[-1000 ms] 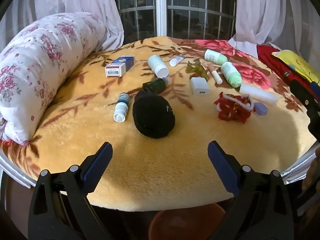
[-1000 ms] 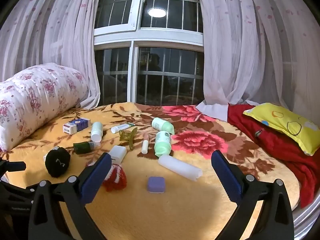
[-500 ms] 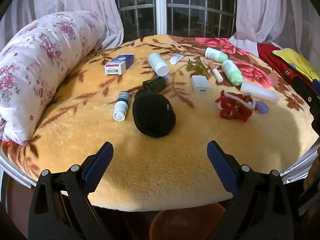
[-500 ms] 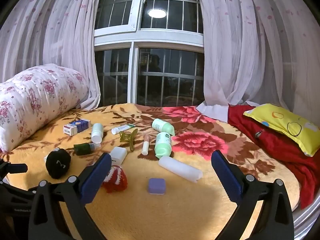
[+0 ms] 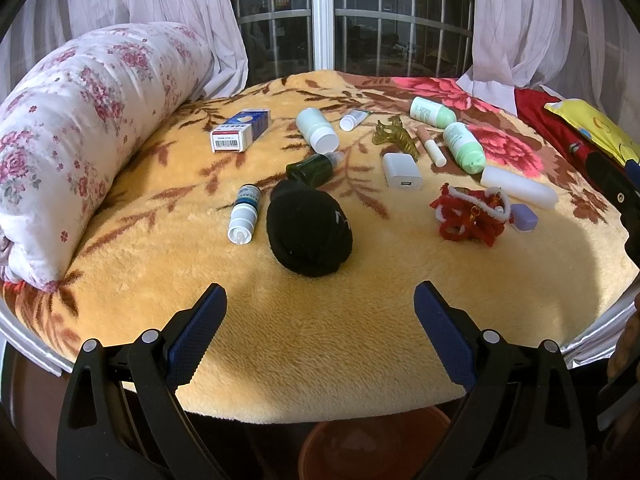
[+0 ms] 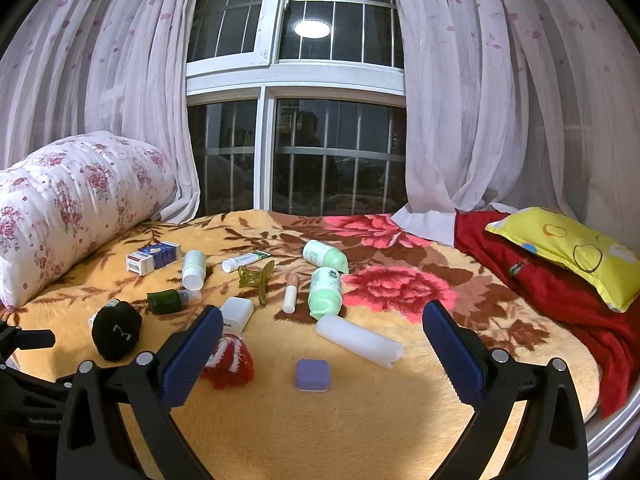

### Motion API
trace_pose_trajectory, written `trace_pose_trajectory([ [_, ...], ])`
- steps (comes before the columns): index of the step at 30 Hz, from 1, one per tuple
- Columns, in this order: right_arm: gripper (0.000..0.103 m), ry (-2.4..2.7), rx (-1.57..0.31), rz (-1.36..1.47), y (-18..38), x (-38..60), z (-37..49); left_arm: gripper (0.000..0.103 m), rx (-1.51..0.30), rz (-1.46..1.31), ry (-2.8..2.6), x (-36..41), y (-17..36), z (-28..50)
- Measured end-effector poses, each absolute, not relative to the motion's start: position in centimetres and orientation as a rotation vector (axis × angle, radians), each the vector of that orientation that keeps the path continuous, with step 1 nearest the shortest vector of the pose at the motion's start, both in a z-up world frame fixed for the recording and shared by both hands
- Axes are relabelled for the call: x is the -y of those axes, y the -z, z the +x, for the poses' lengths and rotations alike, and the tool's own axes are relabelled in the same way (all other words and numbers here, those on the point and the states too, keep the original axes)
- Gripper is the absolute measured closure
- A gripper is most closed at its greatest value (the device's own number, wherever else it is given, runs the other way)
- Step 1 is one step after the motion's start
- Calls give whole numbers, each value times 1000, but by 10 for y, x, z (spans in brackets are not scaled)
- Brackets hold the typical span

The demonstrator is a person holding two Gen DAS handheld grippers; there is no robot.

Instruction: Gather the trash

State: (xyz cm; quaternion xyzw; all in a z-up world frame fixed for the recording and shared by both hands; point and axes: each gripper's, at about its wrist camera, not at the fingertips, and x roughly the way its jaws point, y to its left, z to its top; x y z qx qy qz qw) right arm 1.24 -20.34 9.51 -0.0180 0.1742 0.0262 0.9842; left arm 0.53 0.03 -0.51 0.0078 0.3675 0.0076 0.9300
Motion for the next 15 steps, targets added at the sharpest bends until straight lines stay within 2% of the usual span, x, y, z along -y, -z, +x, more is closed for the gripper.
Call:
trace_pose_trajectory([
  [15, 4, -54, -350, -33, -95, 205, 12, 11, -754, 19, -14, 4, 6, 5],
])
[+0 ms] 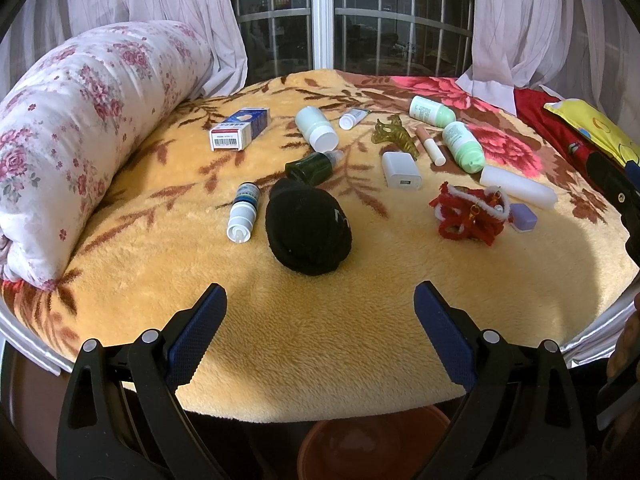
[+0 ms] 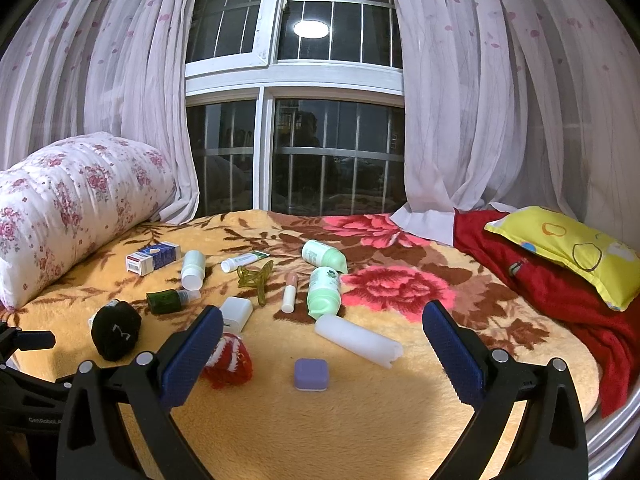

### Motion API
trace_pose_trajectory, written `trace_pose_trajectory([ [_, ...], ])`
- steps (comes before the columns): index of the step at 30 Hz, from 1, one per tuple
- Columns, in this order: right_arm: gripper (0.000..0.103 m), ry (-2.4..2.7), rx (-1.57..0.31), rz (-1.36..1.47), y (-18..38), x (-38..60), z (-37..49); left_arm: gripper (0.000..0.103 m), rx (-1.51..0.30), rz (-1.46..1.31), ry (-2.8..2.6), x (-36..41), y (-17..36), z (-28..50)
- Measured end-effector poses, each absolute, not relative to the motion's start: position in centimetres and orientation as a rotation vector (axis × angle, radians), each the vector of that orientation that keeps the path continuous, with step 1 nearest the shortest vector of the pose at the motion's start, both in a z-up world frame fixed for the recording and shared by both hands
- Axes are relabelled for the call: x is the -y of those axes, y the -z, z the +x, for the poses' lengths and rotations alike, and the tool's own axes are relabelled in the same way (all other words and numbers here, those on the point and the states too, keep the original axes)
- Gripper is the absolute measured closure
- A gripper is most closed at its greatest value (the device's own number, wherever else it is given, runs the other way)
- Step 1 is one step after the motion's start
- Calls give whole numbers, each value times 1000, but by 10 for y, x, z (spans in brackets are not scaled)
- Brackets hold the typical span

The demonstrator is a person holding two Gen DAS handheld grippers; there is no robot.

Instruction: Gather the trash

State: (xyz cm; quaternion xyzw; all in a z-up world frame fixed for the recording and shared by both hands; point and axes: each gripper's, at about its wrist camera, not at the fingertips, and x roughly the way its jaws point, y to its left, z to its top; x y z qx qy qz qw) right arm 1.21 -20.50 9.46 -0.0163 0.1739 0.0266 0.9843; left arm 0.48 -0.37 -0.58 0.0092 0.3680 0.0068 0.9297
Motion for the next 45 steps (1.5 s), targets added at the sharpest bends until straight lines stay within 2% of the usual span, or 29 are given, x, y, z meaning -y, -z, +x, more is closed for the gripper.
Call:
trace_pose_trajectory([
  [37, 4, -49, -342, -27, -95, 208, 12, 11, -751, 13, -13, 0, 3, 1],
  [45, 4, -36, -331, 15, -98, 226, 9, 11, -748, -54, 41, -3, 16, -10],
])
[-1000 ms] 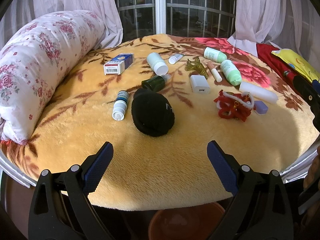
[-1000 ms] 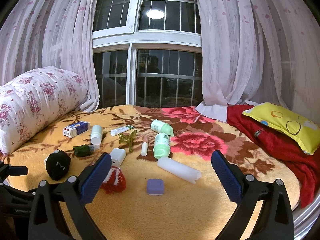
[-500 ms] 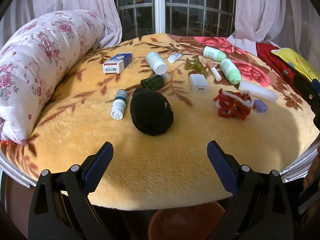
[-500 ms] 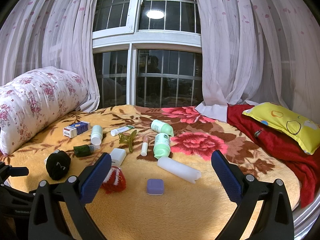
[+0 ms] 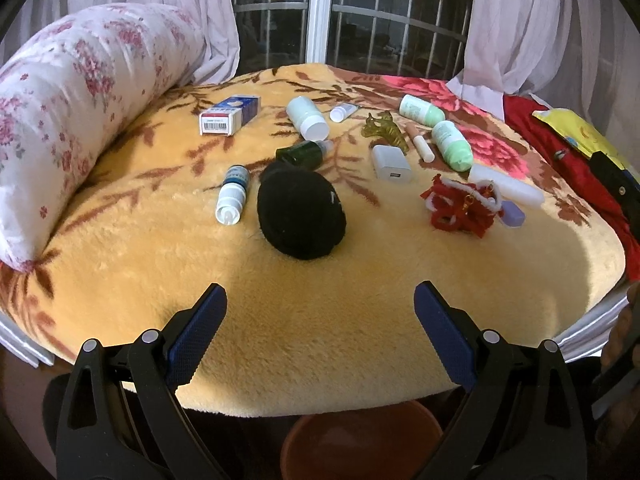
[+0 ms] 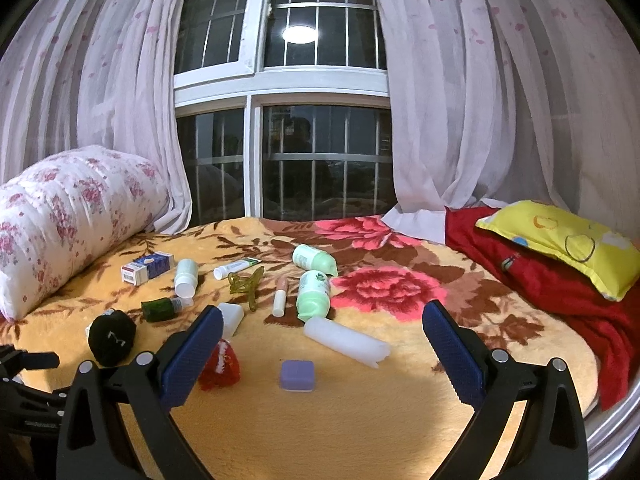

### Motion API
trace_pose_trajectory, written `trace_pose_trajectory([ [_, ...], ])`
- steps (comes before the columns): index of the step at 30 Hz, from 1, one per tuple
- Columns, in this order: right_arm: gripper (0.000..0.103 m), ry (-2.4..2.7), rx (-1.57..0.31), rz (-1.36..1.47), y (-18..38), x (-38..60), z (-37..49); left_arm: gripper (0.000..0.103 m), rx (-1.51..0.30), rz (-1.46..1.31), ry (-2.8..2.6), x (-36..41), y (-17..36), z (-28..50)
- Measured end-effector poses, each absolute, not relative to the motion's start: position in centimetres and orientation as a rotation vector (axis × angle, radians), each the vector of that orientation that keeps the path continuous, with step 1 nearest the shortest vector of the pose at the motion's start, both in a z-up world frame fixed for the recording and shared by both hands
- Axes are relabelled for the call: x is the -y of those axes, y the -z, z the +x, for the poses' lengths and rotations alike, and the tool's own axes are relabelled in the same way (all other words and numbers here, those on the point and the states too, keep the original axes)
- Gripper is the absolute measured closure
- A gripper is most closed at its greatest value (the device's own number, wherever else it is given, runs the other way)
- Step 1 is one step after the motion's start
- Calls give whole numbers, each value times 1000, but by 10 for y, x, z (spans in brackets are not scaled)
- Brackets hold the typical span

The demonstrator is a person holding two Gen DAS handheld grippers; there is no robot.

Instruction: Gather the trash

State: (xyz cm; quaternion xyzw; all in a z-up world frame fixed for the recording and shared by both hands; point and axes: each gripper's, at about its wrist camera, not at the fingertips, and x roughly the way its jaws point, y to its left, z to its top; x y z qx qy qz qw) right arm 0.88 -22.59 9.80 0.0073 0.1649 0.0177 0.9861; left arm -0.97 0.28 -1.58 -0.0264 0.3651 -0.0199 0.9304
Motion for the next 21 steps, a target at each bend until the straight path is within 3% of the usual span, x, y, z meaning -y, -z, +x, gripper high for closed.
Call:
trace_pose_trajectory([
  [15, 4, -18, -302, -27, -94, 225, 6, 11, -754, 10, -47, 1, 4, 49],
  [17, 4, -19, -305, -27, -92, 225, 6, 25, -773, 8, -36, 3, 10, 60],
  [21, 4, -23, -310, -21, -90, 226, 8, 34, -773, 43, -96, 7, 18, 72],
])
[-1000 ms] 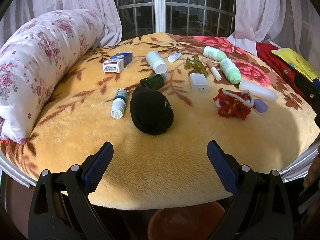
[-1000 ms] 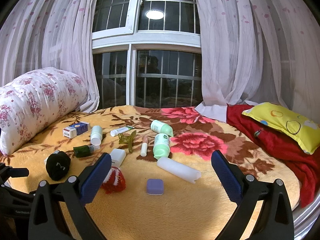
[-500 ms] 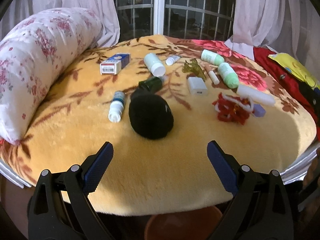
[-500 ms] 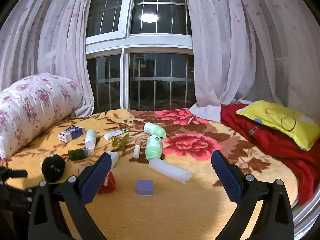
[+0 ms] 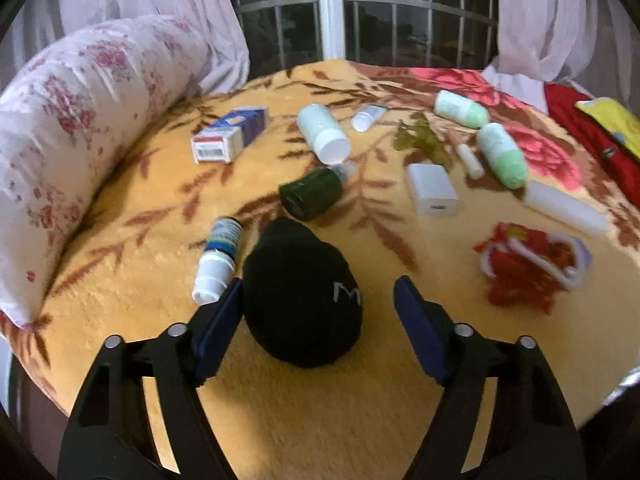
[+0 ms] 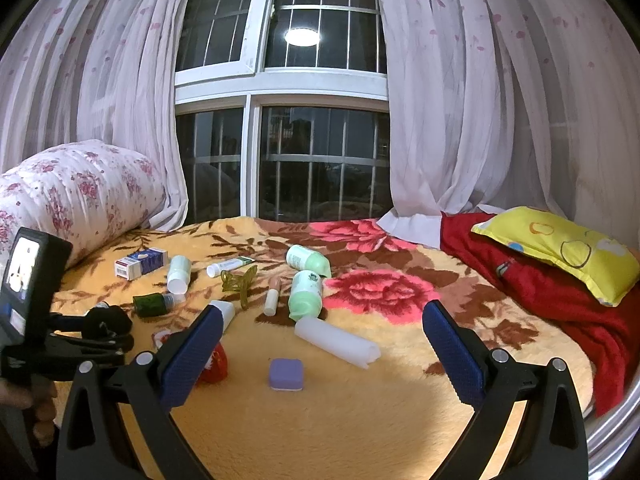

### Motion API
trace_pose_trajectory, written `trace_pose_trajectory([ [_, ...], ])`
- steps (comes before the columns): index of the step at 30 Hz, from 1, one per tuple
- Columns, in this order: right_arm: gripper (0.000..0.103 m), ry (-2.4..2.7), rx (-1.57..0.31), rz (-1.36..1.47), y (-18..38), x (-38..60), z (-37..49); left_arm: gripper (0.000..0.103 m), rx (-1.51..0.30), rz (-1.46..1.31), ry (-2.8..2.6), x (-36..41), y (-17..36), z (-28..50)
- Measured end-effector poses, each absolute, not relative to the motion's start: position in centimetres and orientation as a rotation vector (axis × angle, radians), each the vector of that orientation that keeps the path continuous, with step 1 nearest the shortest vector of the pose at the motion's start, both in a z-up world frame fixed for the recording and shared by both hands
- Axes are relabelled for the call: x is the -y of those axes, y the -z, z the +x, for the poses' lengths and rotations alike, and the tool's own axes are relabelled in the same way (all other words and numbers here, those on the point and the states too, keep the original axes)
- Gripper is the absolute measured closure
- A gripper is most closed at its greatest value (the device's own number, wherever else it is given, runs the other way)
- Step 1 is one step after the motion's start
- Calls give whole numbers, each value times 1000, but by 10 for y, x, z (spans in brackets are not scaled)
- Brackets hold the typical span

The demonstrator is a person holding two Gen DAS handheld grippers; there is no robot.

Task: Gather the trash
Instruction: 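Grasp the black knit hat with the left tool, then grasp the red-white pipe-cleaner ornament with the right tool while the left tool holds the hat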

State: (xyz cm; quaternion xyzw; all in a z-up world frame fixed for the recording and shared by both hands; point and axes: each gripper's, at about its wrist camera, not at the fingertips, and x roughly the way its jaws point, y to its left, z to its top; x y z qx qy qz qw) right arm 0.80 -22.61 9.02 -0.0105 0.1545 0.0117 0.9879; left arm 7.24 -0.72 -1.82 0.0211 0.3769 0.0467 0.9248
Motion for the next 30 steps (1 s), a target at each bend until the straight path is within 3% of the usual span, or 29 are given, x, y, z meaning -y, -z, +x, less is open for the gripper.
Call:
trace_pose_trajectory([
  [2, 4, -25, -310, -20, -90, 226, 8, 54, -762, 67, -125, 7, 18, 75],
  [7, 4, -32, -326, -20, -86, 225, 11, 59, -745, 62, -115, -2, 16, 73],
  [22, 4, -219, -423, -109, -81, 167, 52, 60, -745, 6, -32, -21, 4, 27],
  [30, 4, -285, -563, -190, -65, 122, 91, 60, -731, 18, -22, -21, 5, 20],
])
